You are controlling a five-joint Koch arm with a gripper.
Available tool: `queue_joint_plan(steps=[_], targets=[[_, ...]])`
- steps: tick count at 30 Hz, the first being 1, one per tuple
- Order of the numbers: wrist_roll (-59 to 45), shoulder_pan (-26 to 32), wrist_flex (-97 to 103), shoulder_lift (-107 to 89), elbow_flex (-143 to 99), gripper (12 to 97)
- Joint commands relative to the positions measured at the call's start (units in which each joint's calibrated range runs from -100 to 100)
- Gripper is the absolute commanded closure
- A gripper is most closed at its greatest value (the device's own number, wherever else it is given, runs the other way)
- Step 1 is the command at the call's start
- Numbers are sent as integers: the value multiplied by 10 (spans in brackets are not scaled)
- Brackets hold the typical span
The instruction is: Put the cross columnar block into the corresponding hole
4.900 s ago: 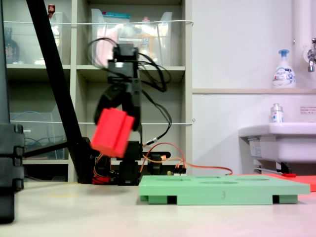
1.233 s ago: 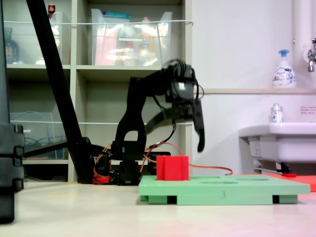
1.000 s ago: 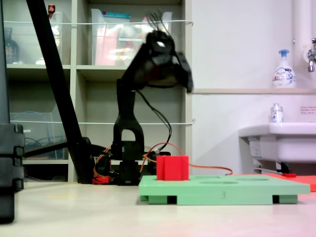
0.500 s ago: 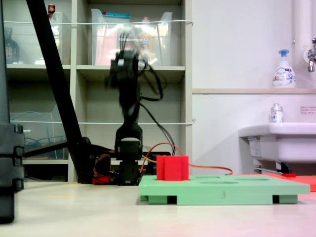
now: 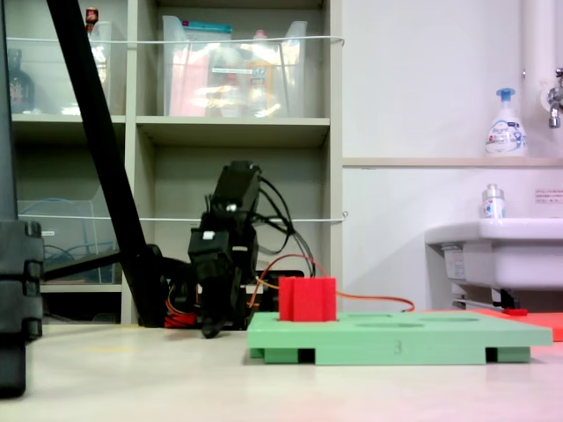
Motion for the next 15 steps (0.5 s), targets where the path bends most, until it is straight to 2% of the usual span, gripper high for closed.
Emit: queue_joint_plan(steps=[1,3,6,15], targets=[[-25,12,144,-3,-101,562],[-33,18,245,-3,-101,580],[-34,21,171,-3,-101,599],[-33,20,182,-3,-101,596]])
